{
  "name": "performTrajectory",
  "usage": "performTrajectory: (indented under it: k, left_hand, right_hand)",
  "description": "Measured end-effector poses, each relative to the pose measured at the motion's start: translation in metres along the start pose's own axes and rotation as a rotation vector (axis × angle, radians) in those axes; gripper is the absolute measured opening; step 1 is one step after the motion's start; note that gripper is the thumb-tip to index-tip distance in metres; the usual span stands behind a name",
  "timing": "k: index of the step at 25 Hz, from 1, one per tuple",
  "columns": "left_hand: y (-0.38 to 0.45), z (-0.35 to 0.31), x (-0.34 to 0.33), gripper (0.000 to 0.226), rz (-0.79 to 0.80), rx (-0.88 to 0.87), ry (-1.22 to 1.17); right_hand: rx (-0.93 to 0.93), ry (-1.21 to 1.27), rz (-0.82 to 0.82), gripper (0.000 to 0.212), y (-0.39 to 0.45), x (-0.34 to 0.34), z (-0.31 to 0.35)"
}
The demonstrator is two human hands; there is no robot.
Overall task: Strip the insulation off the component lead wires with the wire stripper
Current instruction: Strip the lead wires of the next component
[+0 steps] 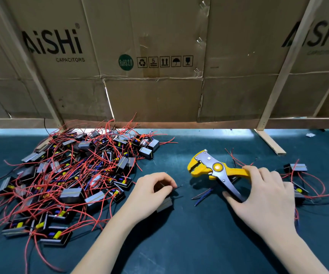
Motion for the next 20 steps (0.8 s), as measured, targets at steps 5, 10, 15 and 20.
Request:
performTrajectory:
  k: [5,10,15,20]
  left_hand:
    - [-0.001,-0.004,-0.001,0.010,-0.027,-0.049,0.063]
    - [-0.001,0.001,-0.002,0.017,-0.066,-0.005,0.040]
    - [-0.001,0.001,-0.002,0.019,-0.105,0.023,0.025]
    - [-0.001,0.002,-0.002,0.020,-0.099,0.021,0.024]
  right_hand:
    - [0.043,-0.011,0.059,0.066,-0.002,-0.005,0.005]
    - [0.097,0.015,0.103,0.062,-0.007,-0.006,0.018]
    - [0.114,0.034,0.120,0.059,-0.008,-0.005,0.023]
    - [0.112,0.033,0.166,0.052,-0.008,-0.005,0.023]
Point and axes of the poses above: each hand's wrist, its own y-axis towards the middle knuckle, its own x-axis out of the back of the hand, z = x × y, the point moved 10 cm from there along y, towards the middle knuckle, and after that the axes turned 5 degrees about -x, right-handed, at the moved point
